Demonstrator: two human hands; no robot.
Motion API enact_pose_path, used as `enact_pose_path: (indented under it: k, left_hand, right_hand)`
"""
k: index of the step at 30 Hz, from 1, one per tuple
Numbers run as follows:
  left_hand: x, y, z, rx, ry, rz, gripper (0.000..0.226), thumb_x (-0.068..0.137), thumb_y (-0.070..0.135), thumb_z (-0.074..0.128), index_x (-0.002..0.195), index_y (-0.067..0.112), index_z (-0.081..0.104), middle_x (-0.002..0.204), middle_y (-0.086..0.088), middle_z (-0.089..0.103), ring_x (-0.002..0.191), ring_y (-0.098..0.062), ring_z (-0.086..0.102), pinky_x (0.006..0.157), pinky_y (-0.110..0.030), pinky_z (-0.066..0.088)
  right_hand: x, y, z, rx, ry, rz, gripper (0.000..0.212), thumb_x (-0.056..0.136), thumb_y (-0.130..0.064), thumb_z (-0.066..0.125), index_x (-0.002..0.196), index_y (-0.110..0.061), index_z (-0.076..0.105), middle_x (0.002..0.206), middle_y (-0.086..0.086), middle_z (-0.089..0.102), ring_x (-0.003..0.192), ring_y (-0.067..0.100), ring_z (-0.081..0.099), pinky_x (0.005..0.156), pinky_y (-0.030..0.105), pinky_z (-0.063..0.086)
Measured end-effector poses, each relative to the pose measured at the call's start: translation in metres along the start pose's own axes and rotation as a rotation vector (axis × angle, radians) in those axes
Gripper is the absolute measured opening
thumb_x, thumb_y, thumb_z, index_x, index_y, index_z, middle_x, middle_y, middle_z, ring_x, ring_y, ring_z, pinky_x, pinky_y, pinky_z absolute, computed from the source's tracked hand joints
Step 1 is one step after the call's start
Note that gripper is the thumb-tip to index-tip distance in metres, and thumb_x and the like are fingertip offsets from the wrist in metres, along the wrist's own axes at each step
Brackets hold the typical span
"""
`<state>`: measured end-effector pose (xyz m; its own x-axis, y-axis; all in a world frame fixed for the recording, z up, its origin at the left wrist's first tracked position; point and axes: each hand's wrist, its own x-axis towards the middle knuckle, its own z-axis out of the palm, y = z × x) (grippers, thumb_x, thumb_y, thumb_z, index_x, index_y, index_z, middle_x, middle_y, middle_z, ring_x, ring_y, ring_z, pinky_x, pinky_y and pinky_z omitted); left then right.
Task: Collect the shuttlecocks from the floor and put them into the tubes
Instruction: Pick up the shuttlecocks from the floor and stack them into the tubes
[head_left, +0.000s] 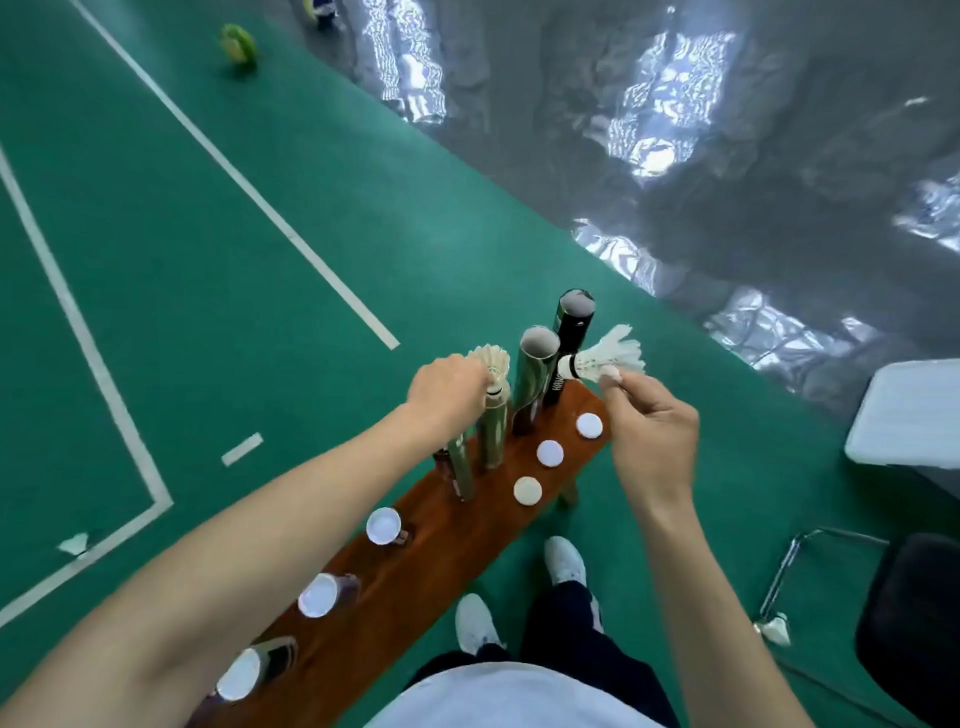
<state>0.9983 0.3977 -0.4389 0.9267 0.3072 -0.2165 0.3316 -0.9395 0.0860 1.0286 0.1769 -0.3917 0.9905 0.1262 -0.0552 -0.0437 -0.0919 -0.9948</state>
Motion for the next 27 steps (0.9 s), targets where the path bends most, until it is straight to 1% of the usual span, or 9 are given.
enact_pose_path:
  k: [6, 9, 11, 13, 16, 18, 21, 24, 27]
  left_hand:
    - [0.039, 0.007, 0.028, -0.004, -0.159, -0.054, 0.036, 0.085, 0.006, 0.052, 0.108, 0.025, 0.072, 0.099, -0.006, 0.070, 0.089, -0.034, 0.067, 0.064, -0.035, 0.043]
    - [0.053, 0.012, 0.039, -0.006, -0.330, -0.060, 0.032, 0.083, 0.012, 0.051, 0.107, 0.023, 0.069, 0.103, -0.004, 0.068, 0.091, -0.033, 0.065, 0.065, -0.036, 0.042]
    - [0.060, 0.017, 0.042, -0.029, -0.442, -0.080, 0.022, 0.082, 0.018, 0.052, 0.097, 0.021, 0.067, 0.099, -0.004, 0.066, 0.083, -0.031, 0.060, 0.066, -0.035, 0.043]
    - [0.067, 0.021, 0.045, -0.042, -0.524, -0.113, 0.005, 0.081, 0.020, 0.052, 0.080, 0.019, 0.057, 0.089, -0.004, 0.062, 0.076, -0.029, 0.054, 0.064, -0.034, 0.043]
    - [0.074, 0.026, 0.046, -0.035, -0.584, -0.148, 0.005, 0.083, 0.020, 0.052, 0.087, 0.018, 0.054, 0.096, -0.007, 0.065, 0.078, -0.030, 0.056, 0.064, -0.034, 0.043]
    - [0.075, 0.027, 0.050, -0.031, -0.604, -0.162, 0.012, 0.085, 0.020, 0.052, 0.095, 0.019, 0.058, 0.106, -0.008, 0.068, 0.091, -0.033, 0.064, 0.068, -0.034, 0.044]
    - [0.078, 0.030, 0.054, -0.026, -0.571, -0.179, 0.022, 0.086, 0.020, 0.051, 0.103, 0.015, 0.065, 0.111, -0.011, 0.069, 0.101, -0.034, 0.067, 0.070, -0.034, 0.043]
    - [0.079, 0.032, 0.051, -0.046, -0.567, -0.201, 0.011, 0.086, 0.018, 0.052, 0.093, 0.017, 0.061, 0.106, -0.010, 0.070, 0.092, -0.032, 0.065, 0.068, -0.034, 0.042]
    - [0.073, 0.028, 0.038, -0.063, -0.579, -0.232, 0.019, 0.089, 0.016, 0.055, 0.104, 0.017, 0.066, 0.104, -0.007, 0.067, 0.079, -0.028, 0.056, 0.066, -0.032, 0.044]
  right_hand:
    - [0.069, 0.008, 0.022, -0.042, -0.135, 0.016, 0.014, 0.096, -0.017, 0.071, 0.100, -0.023, 0.083, 0.101, -0.015, 0.077, 0.100, -0.002, 0.070, 0.083, 0.009, 0.049]
    - [0.099, 0.012, 0.034, -0.056, -0.205, 0.005, 0.015, 0.096, -0.011, 0.070, 0.101, -0.017, 0.083, 0.100, -0.016, 0.077, 0.098, -0.003, 0.070, 0.084, 0.008, 0.048]
    - [0.119, 0.016, 0.044, -0.097, -0.272, 0.010, 0.016, 0.096, -0.010, 0.070, 0.102, -0.017, 0.083, 0.101, -0.017, 0.077, 0.100, -0.004, 0.070, 0.086, 0.009, 0.049]
    - [0.135, 0.020, 0.052, -0.115, -0.311, 0.007, 0.017, 0.095, -0.009, 0.070, 0.104, -0.016, 0.083, 0.103, -0.015, 0.077, 0.101, -0.004, 0.069, 0.088, 0.010, 0.050]
    - [0.153, 0.028, 0.063, -0.166, -0.374, -0.021, 0.017, 0.095, -0.009, 0.069, 0.105, -0.015, 0.083, 0.104, -0.016, 0.076, 0.099, -0.007, 0.068, 0.085, 0.005, 0.046]
    - [0.158, 0.034, 0.067, -0.205, -0.424, -0.061, 0.017, 0.097, -0.011, 0.069, 0.106, -0.015, 0.083, 0.103, -0.019, 0.074, 0.097, -0.007, 0.068, 0.084, 0.004, 0.045]
    - [0.162, 0.045, 0.071, -0.288, -0.514, -0.133, 0.017, 0.098, -0.013, 0.068, 0.106, -0.017, 0.082, 0.104, -0.021, 0.074, 0.097, -0.001, 0.070, 0.083, 0.013, 0.053]
    - [0.163, 0.055, 0.071, -0.439, -0.582, -0.284, 0.019, 0.097, -0.016, 0.068, 0.110, -0.021, 0.081, 0.111, -0.015, 0.076, 0.100, 0.001, 0.070, 0.085, 0.027, 0.060]
    - [0.158, 0.067, 0.070, -0.558, -0.660, -0.441, 0.020, 0.097, -0.019, 0.069, 0.112, -0.023, 0.081, 0.114, -0.010, 0.077, 0.100, 0.007, 0.072, 0.081, 0.035, 0.062]
